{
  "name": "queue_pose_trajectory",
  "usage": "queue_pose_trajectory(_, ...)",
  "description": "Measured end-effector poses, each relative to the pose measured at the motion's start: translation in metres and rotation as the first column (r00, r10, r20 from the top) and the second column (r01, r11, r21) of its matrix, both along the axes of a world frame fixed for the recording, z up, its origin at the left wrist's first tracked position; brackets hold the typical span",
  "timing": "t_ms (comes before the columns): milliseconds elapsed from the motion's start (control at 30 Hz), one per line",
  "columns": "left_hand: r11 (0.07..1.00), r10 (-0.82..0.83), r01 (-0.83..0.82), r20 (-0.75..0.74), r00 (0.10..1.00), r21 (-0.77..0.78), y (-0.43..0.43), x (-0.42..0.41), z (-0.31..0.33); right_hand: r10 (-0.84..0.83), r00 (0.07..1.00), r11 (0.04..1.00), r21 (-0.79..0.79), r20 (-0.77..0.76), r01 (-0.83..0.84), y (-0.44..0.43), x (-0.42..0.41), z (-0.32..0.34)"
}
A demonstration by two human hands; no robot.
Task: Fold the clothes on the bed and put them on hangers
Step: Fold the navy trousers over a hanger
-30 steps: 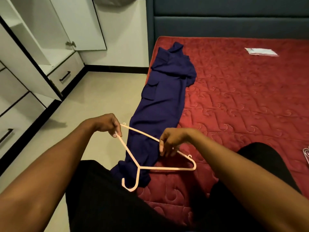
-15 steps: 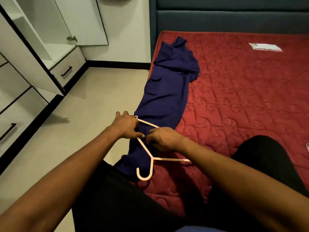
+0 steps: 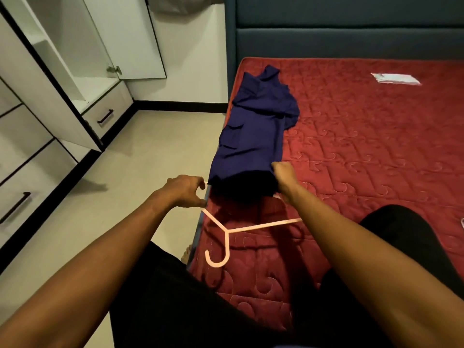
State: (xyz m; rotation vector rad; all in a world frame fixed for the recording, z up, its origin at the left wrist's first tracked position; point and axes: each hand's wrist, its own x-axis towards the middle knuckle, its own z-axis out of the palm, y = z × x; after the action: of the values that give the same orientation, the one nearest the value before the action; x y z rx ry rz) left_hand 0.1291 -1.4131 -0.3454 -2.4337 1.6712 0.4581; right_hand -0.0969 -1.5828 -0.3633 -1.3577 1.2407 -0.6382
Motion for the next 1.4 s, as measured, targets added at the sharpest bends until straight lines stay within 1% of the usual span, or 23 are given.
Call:
queue_pose_trajectory(33,0.999,-0.012,0.011,0.024,1.000,0.033,-0.003,-0.004,-0.001,-0.044,0.999,0.988,0.150,0.023,0.040,0.001,-0.004,-0.001)
queue_pose_trajectory(67,0.995,-0.017,0.011,0.060,0.998,0.096,-0.005,-0.008,0.000,-0.025,1.000,0.971,0.237,0.015,0.021,0.004,-0.008,-0.007)
queue_pose_trajectory(167,0.964,-0.073,0.001,0.258,0.963,0.267,-0.009,-0.021,0.006,0.106,0.991,0.960,0.270,-0.083,-0.080,0.012,-0.013,-0.016)
queue_pose_trajectory(233,0.985,-0.111,0.052,0.378,0.919,0.163,-0.013,-0.028,0.011,0.071,0.997,0.961,0.268,-0.021,-0.062,0.013,-0.015,-0.017)
queue_pose_trajectory(300,0.992,-0.079,0.108,0.354,0.932,-0.063,-0.023,-0.028,0.009,0.094,0.995,0.958,0.271,0.032,-0.099,0.012,-0.015,-0.016)
queue_pose_trajectory(367,0.973,-0.058,0.090,0.150,0.987,-0.215,-0.034,-0.024,0.005,0.201,0.979,0.966,0.158,0.033,-0.203,0.006,-0.015,-0.021)
queue_pose_trajectory(400,0.968,-0.059,0.064,0.028,0.998,-0.244,-0.039,-0.021,0.003,0.267,0.964,0.963,0.028,-0.014,-0.267,0.003,-0.015,-0.024)
queue_pose_trajectory(467,0.963,-0.074,0.025,-0.173,0.982,-0.270,-0.052,-0.019,-0.003,0.369,0.907,0.876,-0.250,-0.205,-0.413,-0.009,-0.014,-0.031)
queue_pose_trajectory(500,0.951,-0.051,-0.035,-0.266,0.963,-0.308,-0.058,-0.018,-0.007,0.401,0.872,0.826,-0.301,-0.280,-0.476,-0.013,-0.013,-0.031)
queue_pose_trajectory(567,0.891,0.033,-0.249,-0.492,0.870,-0.380,-0.074,-0.019,-0.008,0.457,0.866,0.821,-0.278,-0.204,-0.499,-0.025,-0.003,-0.023)
queue_pose_trajectory(600,0.837,0.073,-0.386,-0.621,0.780,-0.387,-0.082,-0.017,-0.007,0.426,0.902,0.870,-0.240,-0.072,-0.430,-0.035,0.004,-0.018)
queue_pose_trajectory(667,0.708,0.127,-0.622,-0.806,0.578,-0.334,-0.097,-0.012,-0.005,0.185,0.967,0.978,-0.126,0.174,-0.165,-0.054,0.018,-0.009)
queue_pose_trajectory(700,0.681,0.172,-0.676,-0.835,0.523,-0.284,-0.102,-0.009,-0.003,0.049,0.978,0.998,-0.037,0.202,-0.042,-0.065,0.025,-0.007)
queue_pose_trajectory(733,0.704,0.227,-0.668,-0.816,0.531,-0.239,-0.104,-0.006,-0.003,-0.035,0.986,0.998,0.051,0.164,0.027,-0.073,0.028,-0.009)
queue_pose_trajectory(800,0.781,0.285,-0.596,-0.742,0.607,-0.188,-0.100,-0.003,-0.006,-0.029,0.999,0.980,0.196,-0.041,0.036,-0.075,0.024,-0.022)
queue_pose_trajectory(867,0.801,0.257,-0.566,-0.740,0.622,-0.197,-0.090,0.003,-0.013,-0.003,0.993,0.975,0.220,-0.114,0.028,-0.061,0.015,-0.030)
queue_pose_trajectory(933,0.844,0.225,-0.498,-0.710,0.667,-0.201,-0.082,0.012,-0.021,0.026,0.997,0.965,0.260,-0.067,-0.008,-0.053,0.005,-0.040)
queue_pose_trajectory(1000,0.902,0.217,-0.410,-0.681,0.699,-0.133,-0.078,0.022,-0.026,0.132,0.991,0.946,0.299,-0.001,-0.126,-0.048,-0.003,-0.046)
queue_pose_trajectory(1133,0.938,0.218,-0.347,-0.785,0.580,0.003,-0.067,0.044,-0.012,0.194,0.950,0.917,0.299,0.247,-0.265,-0.048,-0.015,-0.038)
queue_pose_trajectory(1167,0.948,0.211,-0.317,-0.787,0.579,0.022,-0.064,0.049,-0.008,0.201,0.948,0.917,0.292,0.247,-0.270,-0.044,-0.018,-0.033)
queue_pose_trajectory(1233,0.971,0.208,-0.228,-0.735,0.645,0.074,-0.061,0.052,-0.002,0.268,0.959,0.913,0.293,0.095,-0.284,-0.031,-0.022,-0.027)
queue_pose_trajectory(1300,0.975,0.224,-0.165,-0.645,0.731,0.152,-0.066,0.047,0.000,0.367,0.929,0.889,0.310,-0.041,-0.338,-0.023,-0.022,-0.032)
queue_pose_trajectory(1400,0.965,0.264,-0.201,-0.592,0.761,0.171,-0.078,0.038,-0.003,0.352,0.929,0.911,0.268,-0.114,-0.312,-0.026,-0.018,-0.032)
